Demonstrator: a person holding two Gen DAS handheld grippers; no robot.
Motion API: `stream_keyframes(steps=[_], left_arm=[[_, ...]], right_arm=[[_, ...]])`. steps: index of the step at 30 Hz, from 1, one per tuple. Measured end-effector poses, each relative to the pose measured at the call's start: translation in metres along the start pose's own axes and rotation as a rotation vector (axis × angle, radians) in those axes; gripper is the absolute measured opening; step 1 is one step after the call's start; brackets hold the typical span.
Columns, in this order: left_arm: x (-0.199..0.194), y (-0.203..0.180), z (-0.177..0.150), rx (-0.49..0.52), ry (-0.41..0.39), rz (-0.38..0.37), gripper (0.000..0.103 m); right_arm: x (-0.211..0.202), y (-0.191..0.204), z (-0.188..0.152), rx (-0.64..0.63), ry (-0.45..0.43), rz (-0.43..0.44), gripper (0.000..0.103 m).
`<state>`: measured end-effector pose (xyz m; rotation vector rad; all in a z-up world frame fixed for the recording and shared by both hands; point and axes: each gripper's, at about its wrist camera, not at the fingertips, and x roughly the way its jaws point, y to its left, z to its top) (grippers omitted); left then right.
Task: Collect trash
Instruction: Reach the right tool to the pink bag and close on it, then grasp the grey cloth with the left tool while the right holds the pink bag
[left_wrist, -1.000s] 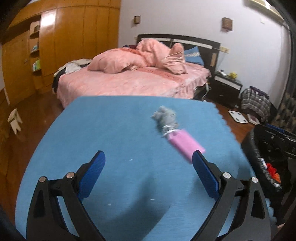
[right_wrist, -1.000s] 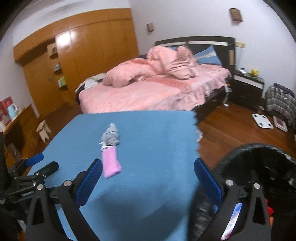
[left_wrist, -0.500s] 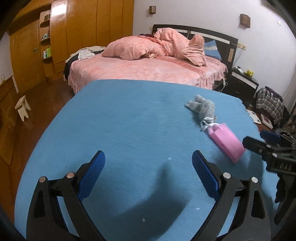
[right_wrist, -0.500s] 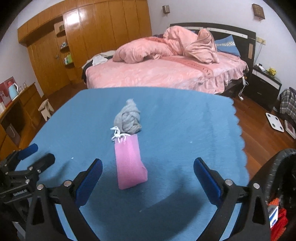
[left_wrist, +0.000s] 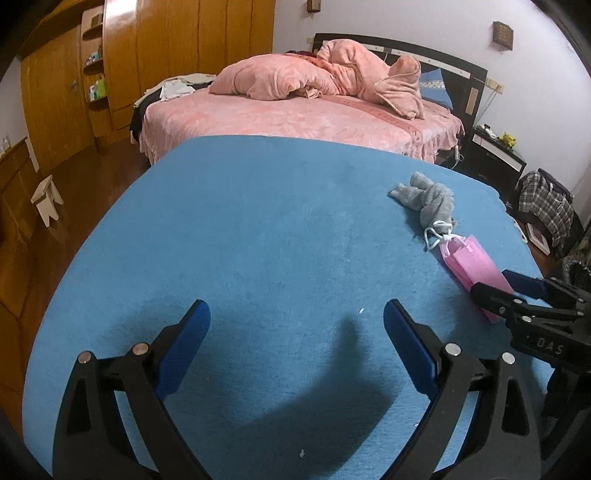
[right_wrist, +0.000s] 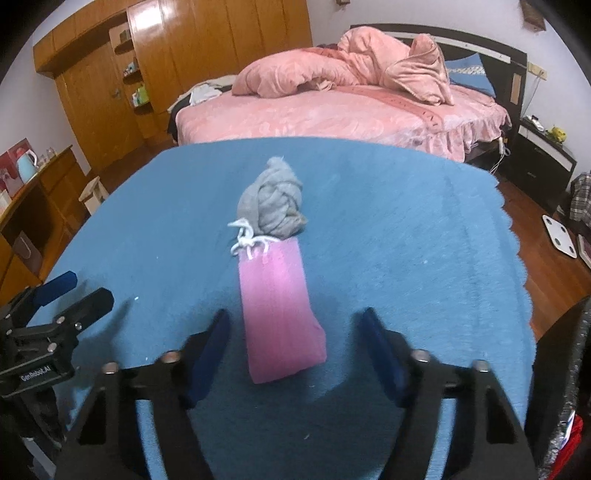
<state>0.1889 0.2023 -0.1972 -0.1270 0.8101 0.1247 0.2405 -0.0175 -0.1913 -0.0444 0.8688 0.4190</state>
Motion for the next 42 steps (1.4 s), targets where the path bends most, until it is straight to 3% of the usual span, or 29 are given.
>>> stream_keyframes(steps=[3, 8, 19, 27, 32, 34, 38, 42], left_arm=[[0.003, 0.002, 0.001, -0.011, 0.011, 0.001, 0.092], [0.004, 0.002, 0.000, -0.002, 0.017, 0.010, 0.092], [0.001, -0.014, 0.006, 0.009, -0.015, -0.029, 0.092], [0.018, -0.075, 0.038, 0.056, -0.047, -0.129, 0.092], [0.041, -0.108, 0.057, 0.087, -0.047, -0.152, 0.092], [0.052, -0.119, 0.064, 0.095, -0.036, -0.161, 0.083], [0.073, -0.132, 0.070, 0.116, -0.007, -0.154, 0.076], [0.097, -0.137, 0.069, 0.130, 0.074, -0.167, 0.052]], right_arm=[[0.001, 0.000, 0.000, 0.001, -0.001, 0.009, 0.035], [0.001, -0.001, -0.003, 0.002, -0.011, 0.026, 0.023], [-0.030, -0.032, 0.002, 0.097, -0.085, 0.022, 0.021], [-0.031, -0.076, 0.018, 0.179, -0.105, -0.049, 0.021], [-0.022, -0.097, 0.028, 0.210, -0.107, -0.075, 0.021], [-0.017, -0.104, 0.031, 0.225, -0.107, -0.082, 0.021], [-0.010, -0.111, 0.032, 0.233, -0.098, -0.092, 0.021], [-0.004, -0.110, 0.029, 0.232, -0.091, -0.092, 0.021]])
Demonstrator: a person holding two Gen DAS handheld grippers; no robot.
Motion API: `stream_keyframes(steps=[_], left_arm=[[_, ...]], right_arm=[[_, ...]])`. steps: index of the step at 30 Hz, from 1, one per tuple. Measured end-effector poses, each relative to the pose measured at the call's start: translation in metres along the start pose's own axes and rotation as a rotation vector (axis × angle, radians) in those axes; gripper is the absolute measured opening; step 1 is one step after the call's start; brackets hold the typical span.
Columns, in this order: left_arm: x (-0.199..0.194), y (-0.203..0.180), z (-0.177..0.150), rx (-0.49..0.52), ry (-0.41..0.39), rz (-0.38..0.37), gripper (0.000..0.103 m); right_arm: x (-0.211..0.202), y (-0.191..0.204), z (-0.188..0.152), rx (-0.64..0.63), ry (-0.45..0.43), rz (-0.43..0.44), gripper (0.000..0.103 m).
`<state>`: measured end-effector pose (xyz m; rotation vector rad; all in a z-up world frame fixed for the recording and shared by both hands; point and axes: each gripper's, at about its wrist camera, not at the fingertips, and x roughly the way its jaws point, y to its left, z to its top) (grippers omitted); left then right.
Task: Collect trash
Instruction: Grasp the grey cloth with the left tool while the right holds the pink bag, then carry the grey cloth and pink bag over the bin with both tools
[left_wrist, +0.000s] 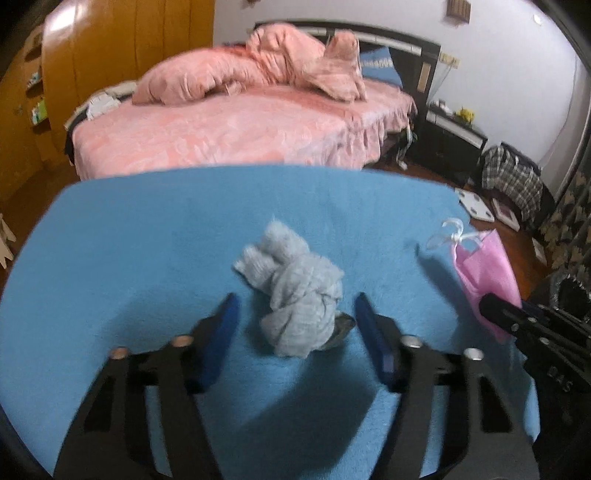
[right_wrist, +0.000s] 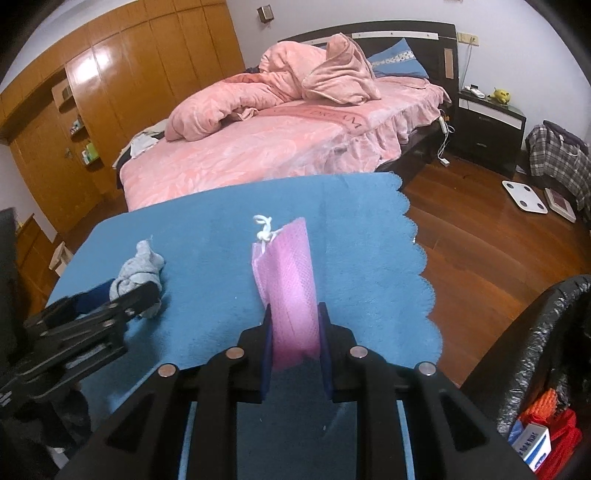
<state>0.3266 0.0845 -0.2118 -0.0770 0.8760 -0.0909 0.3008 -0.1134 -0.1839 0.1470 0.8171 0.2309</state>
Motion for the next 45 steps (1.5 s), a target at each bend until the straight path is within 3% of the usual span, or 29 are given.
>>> stream_keyframes(steps=[2, 3, 26, 45], left_arm=[[0.002, 0.000, 0.001, 0.003, 0.000, 0.003, 0.045], [0.002, 0.000, 0.001, 0.006, 0.000, -0.005, 0.034], [0.000, 0.000, -0.001, 0.012, -0.008, 0.012, 0.029], [-0.117, -0.012, -0.015, 0.003, -0.140, 0.019, 0.029]], right_arm=[[0.003, 0.001, -0.003, -0.001, 0.006, 0.000, 0.021], [0.004, 0.001, -0.003, -0.001, 0.010, -0.001, 0.021], [0.007, 0.002, -0.007, 0.003, 0.024, -0.009, 0.021], [-0.101, 0.015, 0.002, -0.022, -0.147, 0.067, 0.021]])
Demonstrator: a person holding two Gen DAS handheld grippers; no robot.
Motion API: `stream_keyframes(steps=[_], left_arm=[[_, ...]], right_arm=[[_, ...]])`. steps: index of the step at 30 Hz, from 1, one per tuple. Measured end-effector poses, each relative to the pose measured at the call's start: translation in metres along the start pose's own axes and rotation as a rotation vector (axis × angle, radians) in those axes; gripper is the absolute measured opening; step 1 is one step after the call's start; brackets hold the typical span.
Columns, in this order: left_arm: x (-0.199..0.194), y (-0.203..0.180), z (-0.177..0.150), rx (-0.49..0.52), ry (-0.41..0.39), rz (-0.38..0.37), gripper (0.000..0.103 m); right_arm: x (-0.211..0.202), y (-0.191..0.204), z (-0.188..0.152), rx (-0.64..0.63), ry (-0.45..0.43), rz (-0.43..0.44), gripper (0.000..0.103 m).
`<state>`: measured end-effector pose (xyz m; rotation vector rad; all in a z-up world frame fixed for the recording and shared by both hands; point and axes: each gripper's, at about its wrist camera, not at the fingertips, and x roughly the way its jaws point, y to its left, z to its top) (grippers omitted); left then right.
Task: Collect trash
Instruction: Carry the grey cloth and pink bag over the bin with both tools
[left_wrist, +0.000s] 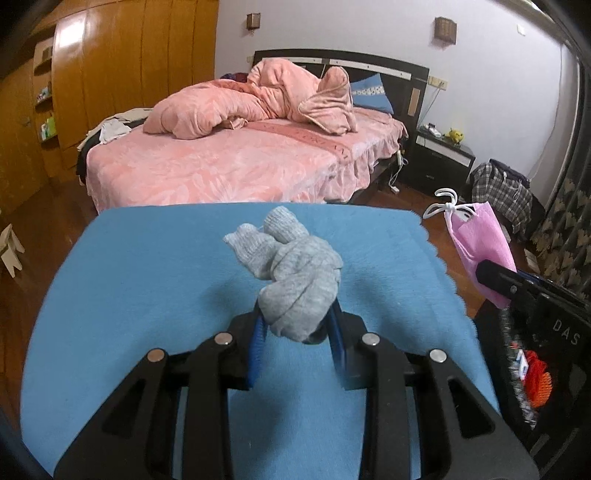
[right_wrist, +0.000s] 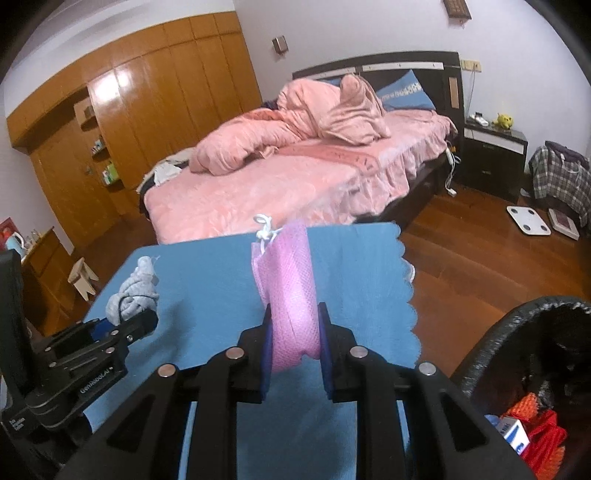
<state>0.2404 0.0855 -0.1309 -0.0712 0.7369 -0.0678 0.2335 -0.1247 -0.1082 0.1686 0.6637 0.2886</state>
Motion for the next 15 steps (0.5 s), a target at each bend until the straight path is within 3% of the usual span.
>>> stream_keyframes(steps=[15], left_arm=[[-0.099, -0.033, -0.015, 0.030, -0.079, -0.029, 0.029]], right_arm=[[-0.098, 0.007, -0.003, -0.034, -0.070, 0.016, 0.021]])
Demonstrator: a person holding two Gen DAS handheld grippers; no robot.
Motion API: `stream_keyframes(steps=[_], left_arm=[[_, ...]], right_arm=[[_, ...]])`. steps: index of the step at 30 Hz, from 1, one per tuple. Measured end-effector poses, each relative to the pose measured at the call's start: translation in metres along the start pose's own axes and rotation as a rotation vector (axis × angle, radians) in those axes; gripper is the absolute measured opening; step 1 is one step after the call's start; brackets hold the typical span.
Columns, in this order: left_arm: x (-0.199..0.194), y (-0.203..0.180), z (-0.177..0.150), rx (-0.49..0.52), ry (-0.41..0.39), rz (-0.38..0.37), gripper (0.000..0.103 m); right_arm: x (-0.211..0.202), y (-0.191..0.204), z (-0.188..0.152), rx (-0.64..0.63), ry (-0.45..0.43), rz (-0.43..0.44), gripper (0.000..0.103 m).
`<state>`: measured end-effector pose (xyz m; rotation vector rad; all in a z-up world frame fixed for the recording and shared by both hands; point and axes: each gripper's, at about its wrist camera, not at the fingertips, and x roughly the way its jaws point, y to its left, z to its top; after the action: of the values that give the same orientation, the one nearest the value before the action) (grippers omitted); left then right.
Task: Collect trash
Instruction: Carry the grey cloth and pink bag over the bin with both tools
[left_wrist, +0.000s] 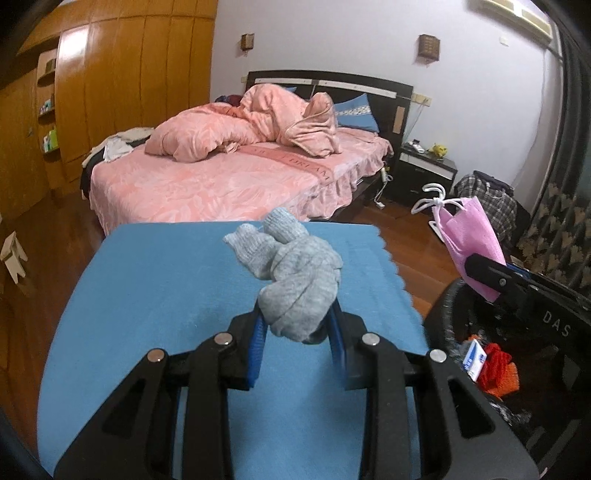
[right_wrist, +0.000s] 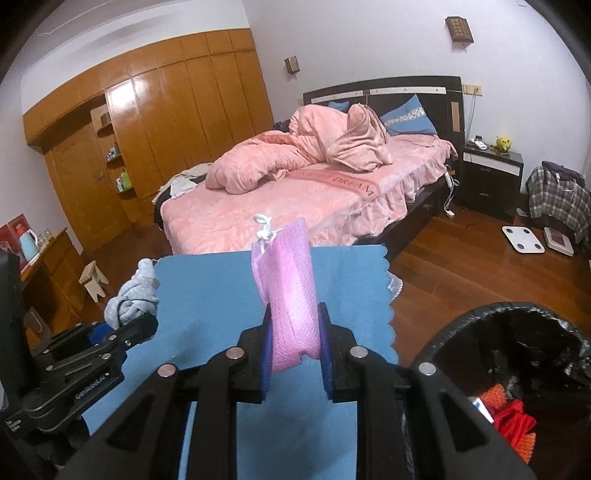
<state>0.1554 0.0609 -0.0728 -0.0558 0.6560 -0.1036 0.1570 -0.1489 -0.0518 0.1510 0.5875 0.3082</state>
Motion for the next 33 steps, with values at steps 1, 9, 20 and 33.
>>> stream_keyframes(steps=[1, 9, 20, 33], left_arm=[[-0.006, -0.004, -0.001, 0.006, -0.006, -0.004, 0.029], [-0.052, -0.035, -0.011, 0.072, -0.047, -0.050, 0.029], [-0.090, -0.077, -0.016, 0.139, -0.101, -0.116, 0.029], [-0.096, -0.149, -0.016, 0.251, -0.126, -0.228, 0.029]], right_arm=[[-0.004, 0.000, 0.000, -0.001, -0.003, 0.000, 0.021], [-0.057, 0.002, -0.004, -0.045, -0.052, 0.002, 0.021], [-0.116, -0.019, -0.010, -0.038, -0.113, -0.032, 0.021], [-0.158, -0.069, -0.022, -0.004, -0.153, -0.154, 0.021]])
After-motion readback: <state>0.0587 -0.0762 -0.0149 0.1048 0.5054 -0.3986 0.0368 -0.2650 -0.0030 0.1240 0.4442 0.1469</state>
